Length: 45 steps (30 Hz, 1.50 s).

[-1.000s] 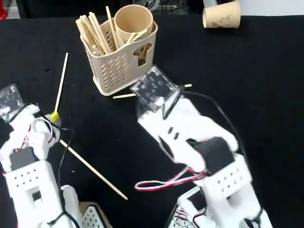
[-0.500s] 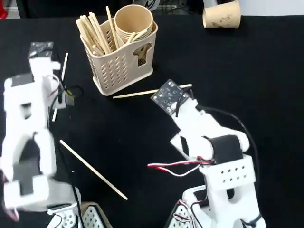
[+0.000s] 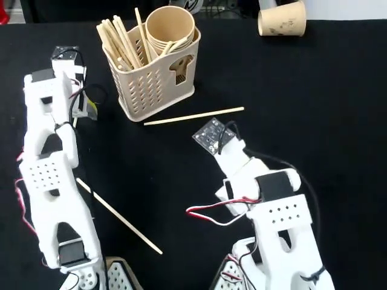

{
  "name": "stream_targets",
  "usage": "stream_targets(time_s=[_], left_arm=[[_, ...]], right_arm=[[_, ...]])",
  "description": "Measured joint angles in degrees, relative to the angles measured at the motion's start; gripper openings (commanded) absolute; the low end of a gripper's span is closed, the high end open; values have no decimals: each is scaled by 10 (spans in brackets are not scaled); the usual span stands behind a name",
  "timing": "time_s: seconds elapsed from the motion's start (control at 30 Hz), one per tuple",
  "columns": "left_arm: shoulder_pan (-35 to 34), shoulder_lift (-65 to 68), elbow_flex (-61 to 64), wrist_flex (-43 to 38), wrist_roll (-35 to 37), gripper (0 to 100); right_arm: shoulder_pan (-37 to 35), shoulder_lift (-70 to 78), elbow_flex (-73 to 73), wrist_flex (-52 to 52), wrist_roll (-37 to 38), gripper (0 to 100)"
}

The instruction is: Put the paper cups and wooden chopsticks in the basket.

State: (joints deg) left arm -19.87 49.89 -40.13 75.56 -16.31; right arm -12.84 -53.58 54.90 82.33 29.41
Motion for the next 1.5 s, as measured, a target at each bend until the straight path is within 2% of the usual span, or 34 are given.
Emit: stream_targets(time_s=[0.13, 0.33, 0.4, 0.53, 0.63, 0.7, 0.77, 0.97, 1.17, 1.37, 1.5], left_arm=[[1, 82, -124, 62, 1, 23], [3, 166, -302, 185, 1, 28], [-1, 189, -357, 227, -10, 28], [-22, 200, -397, 247, -8, 28], [-53, 199, -396, 251, 16, 28], [-82, 178, -382, 251, 38, 28], [-113, 130, -345, 251, 50, 28], [-191, -83, -144, 251, 53, 29], [-242, -302, 7, 251, 20, 29], [-258, -425, 40, 213, 14, 29], [-258, -489, 43, 172, 58, 29]], right_arm=[[0, 0, 5, -6, -3, 233], [-12, -31, 5, 13, -6, 233], [-46, -69, 10, 21, -5, 233], [-136, -158, 10, 28, -5, 230], [-218, -185, 10, 22, -13, 167], [-258, -175, 10, -1, -40, 117], [-292, -148, 10, -37, -70, 109], [-399, 10, 10, -165, -146, 208], [-527, 174, 10, -317, -229, 215], [-549, 292, 10, -455, -274, 215], [-549, 380, 4, -505, -275, 212]])
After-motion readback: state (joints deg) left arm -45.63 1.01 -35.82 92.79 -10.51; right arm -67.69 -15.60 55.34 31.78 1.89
